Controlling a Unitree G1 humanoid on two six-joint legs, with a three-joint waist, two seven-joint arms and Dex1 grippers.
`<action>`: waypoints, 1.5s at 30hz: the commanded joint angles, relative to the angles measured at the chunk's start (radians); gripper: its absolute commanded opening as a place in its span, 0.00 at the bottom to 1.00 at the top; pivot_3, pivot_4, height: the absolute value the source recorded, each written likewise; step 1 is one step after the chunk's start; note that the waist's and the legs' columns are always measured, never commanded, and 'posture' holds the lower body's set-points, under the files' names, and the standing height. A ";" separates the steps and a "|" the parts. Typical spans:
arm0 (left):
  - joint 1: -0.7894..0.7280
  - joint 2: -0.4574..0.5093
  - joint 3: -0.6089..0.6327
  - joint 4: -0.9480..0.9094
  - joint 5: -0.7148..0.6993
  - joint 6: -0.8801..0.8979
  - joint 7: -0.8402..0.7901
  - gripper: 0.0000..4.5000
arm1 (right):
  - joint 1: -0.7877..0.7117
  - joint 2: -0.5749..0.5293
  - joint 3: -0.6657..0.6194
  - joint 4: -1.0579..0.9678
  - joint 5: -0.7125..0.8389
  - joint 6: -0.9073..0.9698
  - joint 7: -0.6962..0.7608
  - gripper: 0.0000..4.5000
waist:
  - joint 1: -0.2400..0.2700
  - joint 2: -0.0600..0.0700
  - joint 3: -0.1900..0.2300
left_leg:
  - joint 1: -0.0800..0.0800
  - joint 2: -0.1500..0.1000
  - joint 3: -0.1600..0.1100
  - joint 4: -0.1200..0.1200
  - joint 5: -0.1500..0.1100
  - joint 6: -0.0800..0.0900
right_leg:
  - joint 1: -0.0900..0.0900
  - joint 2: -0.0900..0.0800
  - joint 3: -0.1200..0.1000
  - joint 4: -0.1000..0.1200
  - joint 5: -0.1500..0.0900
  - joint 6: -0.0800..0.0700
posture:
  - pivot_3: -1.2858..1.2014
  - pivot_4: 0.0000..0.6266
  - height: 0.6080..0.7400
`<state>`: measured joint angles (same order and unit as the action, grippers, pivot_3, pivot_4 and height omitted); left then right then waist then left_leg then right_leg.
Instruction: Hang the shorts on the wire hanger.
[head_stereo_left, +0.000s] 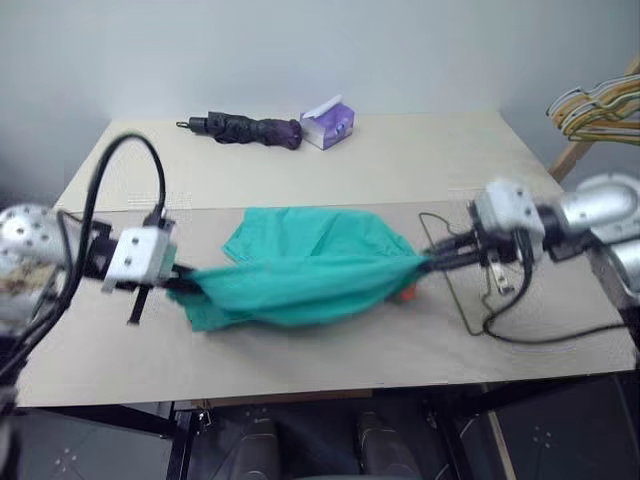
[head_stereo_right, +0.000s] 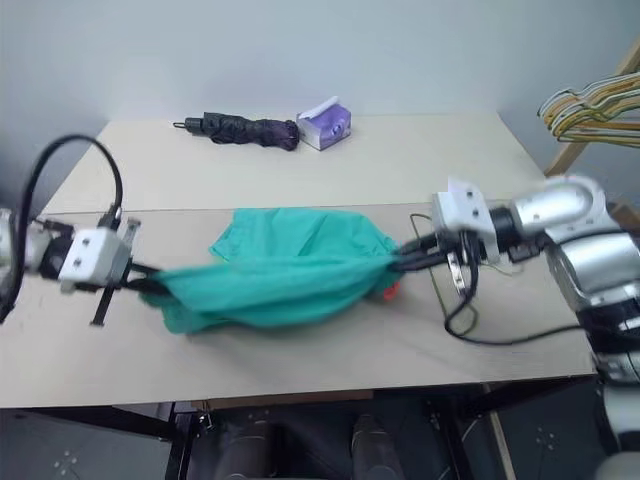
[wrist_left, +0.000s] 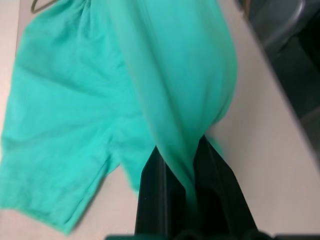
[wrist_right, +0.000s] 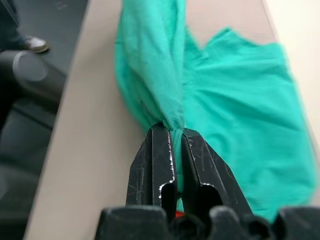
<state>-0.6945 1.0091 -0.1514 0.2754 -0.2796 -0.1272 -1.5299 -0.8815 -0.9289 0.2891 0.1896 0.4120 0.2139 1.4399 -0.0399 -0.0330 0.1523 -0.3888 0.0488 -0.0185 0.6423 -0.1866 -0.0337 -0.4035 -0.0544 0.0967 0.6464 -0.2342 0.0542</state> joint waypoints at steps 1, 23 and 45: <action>-0.276 -0.085 -0.080 0.308 0.274 -0.133 0.193 0.00 | -0.196 0.126 0.046 0.346 -0.279 -0.222 -0.211 0.00 | -0.002 -0.004 -0.003 | -0.003 0.000 -0.001 0.000 0.000 0.000 | -0.002 0.000 0.000 -0.001 0.001 0.001 | 0.54 0.09 1.00; -0.956 -0.287 -0.230 0.974 0.869 -0.535 1.836 0.00 | -0.630 0.259 0.015 1.083 -0.803 -0.761 -1.642 0.00 | 0.022 -0.005 -0.012 | -0.051 -0.006 0.000 -0.017 0.008 -0.015 | -0.055 -0.007 -0.001 -0.004 0.011 -0.001 | 0.54 0.05 1.00; 0.348 0.290 -0.041 -0.161 -0.087 -0.324 0.315 0.00 | 0.008 0.219 0.018 0.830 -0.596 -1.288 -0.646 0.00 | -0.058 -0.003 -0.012 | -0.008 -0.005 -0.003 -0.014 0.012 -0.011 | -0.012 -0.005 0.000 -0.001 0.010 0.005 | 0.53 0.18 1.00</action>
<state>-0.3847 1.2217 -0.2370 0.1390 -0.3160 -0.4966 -1.0814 -0.8875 -0.6567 0.3377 1.0065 -0.1918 -1.0879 0.7838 -0.0978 -0.0359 0.1405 -0.3937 0.0444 -0.0209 0.6281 -0.1740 -0.0440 -0.4124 -0.0593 0.0965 0.6447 -0.2249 0.0585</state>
